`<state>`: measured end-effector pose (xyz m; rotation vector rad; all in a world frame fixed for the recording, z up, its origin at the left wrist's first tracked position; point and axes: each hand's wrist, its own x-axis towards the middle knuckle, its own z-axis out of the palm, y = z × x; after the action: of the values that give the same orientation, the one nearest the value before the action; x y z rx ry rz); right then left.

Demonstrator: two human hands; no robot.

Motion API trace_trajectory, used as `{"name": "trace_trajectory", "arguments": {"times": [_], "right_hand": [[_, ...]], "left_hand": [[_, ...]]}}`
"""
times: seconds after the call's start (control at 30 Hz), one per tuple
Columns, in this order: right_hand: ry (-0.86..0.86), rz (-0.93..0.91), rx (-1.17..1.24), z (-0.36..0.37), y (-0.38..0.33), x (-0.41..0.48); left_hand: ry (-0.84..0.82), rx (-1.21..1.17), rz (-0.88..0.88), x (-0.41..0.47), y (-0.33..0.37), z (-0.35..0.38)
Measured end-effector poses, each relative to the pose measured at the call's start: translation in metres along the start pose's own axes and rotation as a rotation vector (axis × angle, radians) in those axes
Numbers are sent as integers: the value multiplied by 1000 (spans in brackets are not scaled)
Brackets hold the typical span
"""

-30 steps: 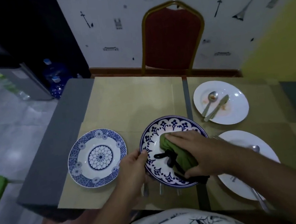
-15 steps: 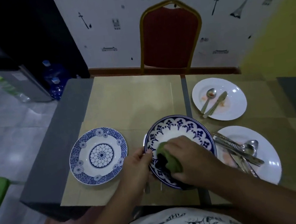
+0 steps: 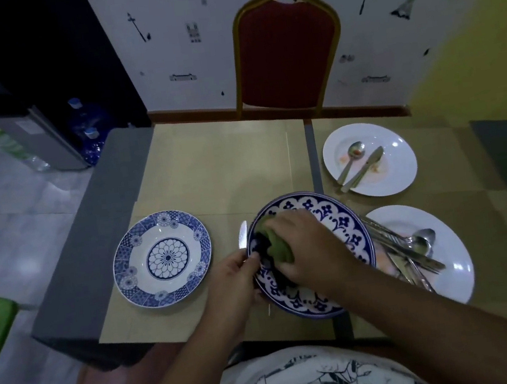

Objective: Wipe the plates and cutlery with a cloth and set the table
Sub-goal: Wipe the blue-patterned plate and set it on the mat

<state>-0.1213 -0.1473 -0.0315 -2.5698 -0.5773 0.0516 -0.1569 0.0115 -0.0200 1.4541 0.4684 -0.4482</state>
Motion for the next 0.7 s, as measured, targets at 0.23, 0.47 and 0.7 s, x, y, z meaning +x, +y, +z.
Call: {"name": "trace_trajectory", "arguments": {"times": [0.23,0.47,0.7], "right_hand": [[-259,-212,10,-26,16,-8],[-310,-283,13,-27,26,-29],[4,57,-67,-41,49,18]], "left_hand": [[32,-53,-5,13,11,-5],[-7,49,4,19,9,-5],[76,-34,13,30,13,-12]]}}
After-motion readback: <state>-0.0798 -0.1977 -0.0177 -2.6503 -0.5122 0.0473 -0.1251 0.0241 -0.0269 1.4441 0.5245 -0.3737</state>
